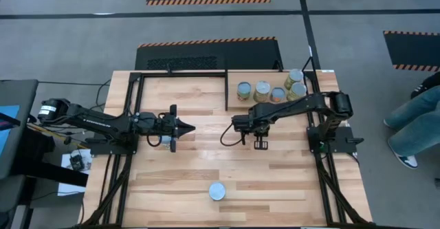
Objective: Pick and place cans onto a shelf
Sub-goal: Put the canned corn on the shelf
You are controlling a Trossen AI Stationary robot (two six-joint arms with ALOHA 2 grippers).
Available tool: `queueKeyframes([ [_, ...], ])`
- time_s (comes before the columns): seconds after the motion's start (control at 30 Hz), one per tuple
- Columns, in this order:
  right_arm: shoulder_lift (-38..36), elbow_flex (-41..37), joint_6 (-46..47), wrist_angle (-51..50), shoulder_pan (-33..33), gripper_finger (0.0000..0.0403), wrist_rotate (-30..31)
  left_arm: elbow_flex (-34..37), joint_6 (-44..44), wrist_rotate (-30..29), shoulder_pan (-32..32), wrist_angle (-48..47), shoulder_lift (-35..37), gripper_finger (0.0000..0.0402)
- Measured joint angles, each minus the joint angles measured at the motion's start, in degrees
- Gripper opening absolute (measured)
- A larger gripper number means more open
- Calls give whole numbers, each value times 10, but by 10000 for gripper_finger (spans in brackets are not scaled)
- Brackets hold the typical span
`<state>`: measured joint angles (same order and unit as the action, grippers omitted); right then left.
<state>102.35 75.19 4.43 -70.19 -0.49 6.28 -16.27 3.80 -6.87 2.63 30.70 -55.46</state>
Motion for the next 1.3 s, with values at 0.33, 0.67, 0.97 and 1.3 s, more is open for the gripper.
queueKeyframes([
  [0.33,21,10,-9,-69,-4,12,-94,0,2,0,0,0,0,6],
  [0.67,68,10,-15,-81,-5,45,-77,0,4,0,0,0,0,6],
  [0.97,44,42,-8,-85,3,120,-24,0,4,0,0,0,0,6],
  [1.3,-101,1,14,25,64,96,44,0,4,6,0,-10,0,6],
])
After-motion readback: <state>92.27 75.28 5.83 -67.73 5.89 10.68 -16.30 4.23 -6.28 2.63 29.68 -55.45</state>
